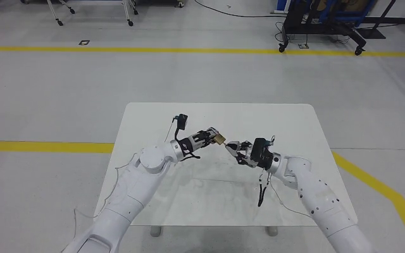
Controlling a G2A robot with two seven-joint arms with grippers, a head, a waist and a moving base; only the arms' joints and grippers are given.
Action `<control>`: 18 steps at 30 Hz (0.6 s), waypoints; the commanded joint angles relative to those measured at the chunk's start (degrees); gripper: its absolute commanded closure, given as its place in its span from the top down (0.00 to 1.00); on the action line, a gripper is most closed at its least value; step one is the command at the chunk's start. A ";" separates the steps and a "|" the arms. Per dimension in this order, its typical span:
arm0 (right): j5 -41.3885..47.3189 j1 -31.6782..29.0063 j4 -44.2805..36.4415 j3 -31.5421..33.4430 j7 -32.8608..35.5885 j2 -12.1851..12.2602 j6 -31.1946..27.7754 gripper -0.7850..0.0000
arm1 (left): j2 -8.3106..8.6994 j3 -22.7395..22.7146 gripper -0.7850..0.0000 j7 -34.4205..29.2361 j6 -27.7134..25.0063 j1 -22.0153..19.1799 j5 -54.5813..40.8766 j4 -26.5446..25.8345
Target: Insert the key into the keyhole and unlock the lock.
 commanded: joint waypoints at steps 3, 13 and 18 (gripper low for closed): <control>-1.07 0.97 0.64 -0.74 -0.03 -0.14 1.02 0.00 | 0.06 -0.41 0.00 -0.36 0.08 0.26 -0.44 -0.37; -8.09 -0.75 -1.81 0.58 -0.08 0.63 8.04 0.00 | 0.05 -0.93 0.00 -1.90 1.34 0.23 -1.94 -0.29; -10.54 -2.62 -4.94 1.42 1.26 1.07 10.81 0.00 | -0.09 -1.12 0.00 -3.55 2.50 -0.16 -4.13 0.31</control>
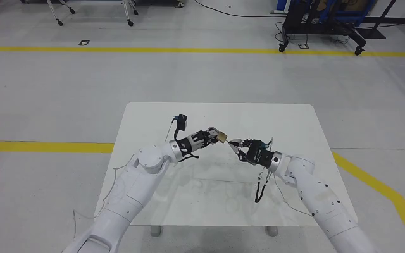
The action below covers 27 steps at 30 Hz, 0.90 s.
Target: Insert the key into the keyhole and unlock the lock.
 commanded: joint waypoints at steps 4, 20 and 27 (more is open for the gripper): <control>-4.98 -1.98 -3.31 0.64 0.38 0.56 3.41 0.14 | -0.12 -0.15 0.00 -0.84 0.53 -0.48 -1.26 0.75; -8.67 -10.30 -10.88 9.98 1.13 2.85 9.16 0.95 | -0.62 1.71 0.00 -0.56 3.78 -2.63 2.12 3.96; -5.61 -13.37 -12.24 14.91 0.60 3.44 10.44 1.00 | -1.46 5.46 0.00 3.16 8.09 -3.95 8.64 5.78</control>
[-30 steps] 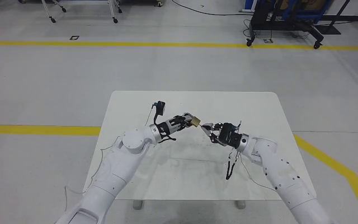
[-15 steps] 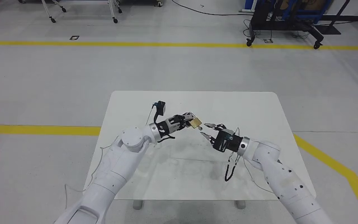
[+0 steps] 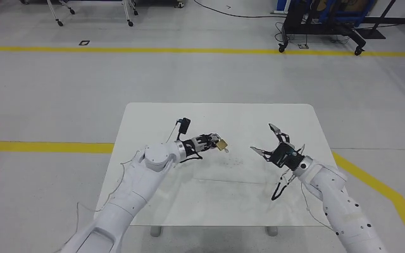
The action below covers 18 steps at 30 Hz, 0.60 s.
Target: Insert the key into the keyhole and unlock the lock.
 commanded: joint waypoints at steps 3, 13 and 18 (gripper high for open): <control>-0.06 0.06 0.03 -0.17 0.00 -0.01 -0.03 1.00 | -0.52 2.25 0.00 1.38 1.64 -0.80 3.84 1.45; -0.06 0.06 0.03 -0.17 0.00 -0.01 -0.03 1.00 | -1.58 5.98 0.40 2.40 7.55 -2.21 10.04 3.87; -0.06 0.06 0.03 -0.17 0.00 -0.01 -0.03 1.00 | -0.96 5.72 1.00 5.59 9.06 -0.76 14.80 0.76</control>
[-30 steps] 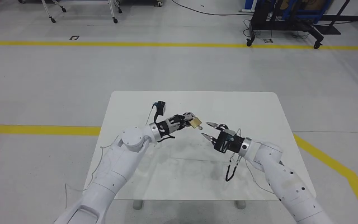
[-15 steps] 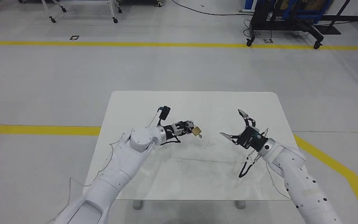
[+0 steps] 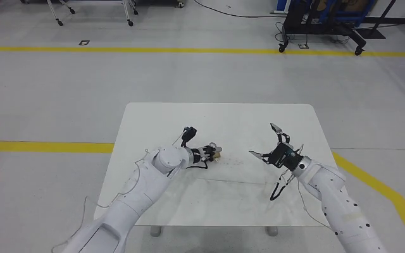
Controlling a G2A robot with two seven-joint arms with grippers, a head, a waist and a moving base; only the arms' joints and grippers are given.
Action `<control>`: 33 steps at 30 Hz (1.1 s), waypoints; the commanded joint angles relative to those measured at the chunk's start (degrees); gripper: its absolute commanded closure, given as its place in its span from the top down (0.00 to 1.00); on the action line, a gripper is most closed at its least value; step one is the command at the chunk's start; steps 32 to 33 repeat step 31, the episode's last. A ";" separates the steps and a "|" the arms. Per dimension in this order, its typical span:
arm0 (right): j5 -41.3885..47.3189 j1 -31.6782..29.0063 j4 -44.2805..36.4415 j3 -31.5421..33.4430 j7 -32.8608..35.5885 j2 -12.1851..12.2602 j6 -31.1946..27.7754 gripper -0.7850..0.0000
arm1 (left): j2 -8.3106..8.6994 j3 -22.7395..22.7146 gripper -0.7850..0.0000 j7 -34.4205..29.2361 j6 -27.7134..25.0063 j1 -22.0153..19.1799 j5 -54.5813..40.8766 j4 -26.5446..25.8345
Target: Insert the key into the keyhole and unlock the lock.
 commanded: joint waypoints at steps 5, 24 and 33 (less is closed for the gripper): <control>0.00 0.00 0.00 0.00 0.00 0.00 0.00 1.00 | 2.77 -7.20 1.00 3.38 0.29 6.58 1.20 -12.82; 14.31 -2.60 5.69 9.18 -6.96 0.50 -1.46 1.00 | 9.33 -25.83 1.00 7.69 9.26 26.97 29.11 -56.25; 14.48 -2.87 5.20 9.19 -6.11 0.31 -0.73 1.00 | 9.47 -26.28 1.00 8.30 8.91 27.43 29.88 -55.97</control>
